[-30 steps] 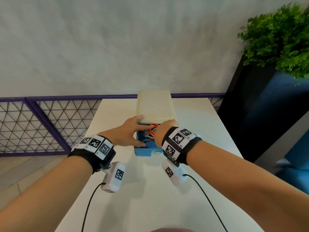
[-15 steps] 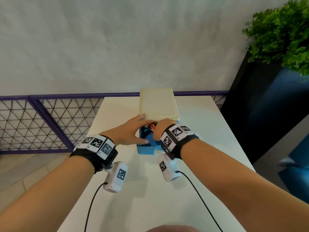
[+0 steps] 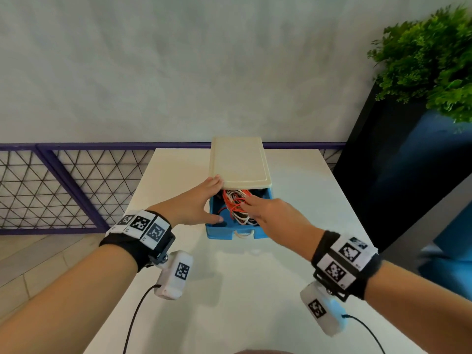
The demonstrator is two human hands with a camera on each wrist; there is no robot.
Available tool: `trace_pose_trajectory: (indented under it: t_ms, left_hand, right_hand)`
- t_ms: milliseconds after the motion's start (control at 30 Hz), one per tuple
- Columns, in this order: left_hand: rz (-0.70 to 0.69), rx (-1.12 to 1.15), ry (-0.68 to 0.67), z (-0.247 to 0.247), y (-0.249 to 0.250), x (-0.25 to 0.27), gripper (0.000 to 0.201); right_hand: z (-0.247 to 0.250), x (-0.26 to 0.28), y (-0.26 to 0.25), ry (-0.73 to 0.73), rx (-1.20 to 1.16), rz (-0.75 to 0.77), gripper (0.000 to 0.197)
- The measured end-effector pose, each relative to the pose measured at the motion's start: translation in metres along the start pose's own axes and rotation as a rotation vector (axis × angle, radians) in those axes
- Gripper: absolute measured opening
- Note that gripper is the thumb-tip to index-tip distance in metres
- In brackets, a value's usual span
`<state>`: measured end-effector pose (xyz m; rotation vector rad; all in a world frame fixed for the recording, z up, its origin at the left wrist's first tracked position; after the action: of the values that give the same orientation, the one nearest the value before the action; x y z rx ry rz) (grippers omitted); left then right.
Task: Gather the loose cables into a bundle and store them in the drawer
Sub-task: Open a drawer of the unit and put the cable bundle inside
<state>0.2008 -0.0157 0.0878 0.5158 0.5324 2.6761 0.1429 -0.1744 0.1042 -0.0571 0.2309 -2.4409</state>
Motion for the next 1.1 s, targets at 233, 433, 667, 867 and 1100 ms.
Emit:
trace_pose_trajectory:
  t_ms: [233,433,667,867,1100]
  left_hand:
    - [-0.008,0.004,0.004,-0.001,0.001,0.0,0.099]
    - [-0.019,0.0,-0.004,0.001,0.002,0.0,0.103]
    - [0.039,-0.131,-0.161,0.0,0.006,0.001,0.127]
    - [-0.007,-0.172,0.066,0.009,0.006,-0.004,0.115]
    - [0.026,-0.193,0.436,0.024,0.012,-0.021,0.038]
  right_hand:
    - [-0.04,-0.048,-0.016,-0.113,0.213,0.111,0.054]
    - [-0.043,-0.079,-0.001,-0.195,0.22,0.087,0.041]
    - [0.035,-0.064,0.043,0.195,-0.259,-0.134,0.031]
    - [0.021,-0.053,0.074,0.025,-0.145,-0.2,0.035]
    - [0.012,-0.057,0.073,0.085,-0.176,-0.263,0.032]
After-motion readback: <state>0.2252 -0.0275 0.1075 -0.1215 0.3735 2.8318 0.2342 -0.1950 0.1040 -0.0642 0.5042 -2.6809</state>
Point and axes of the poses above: each hand's wrist, its own x-axis away from the middle knuckle, its own z-axis out of the back of the hand, y = z × x, the point moved 6 cm from there along -x, towards the middle knuckle, and after that the axes turned 8 degrees about z, right-handed, at the moved point
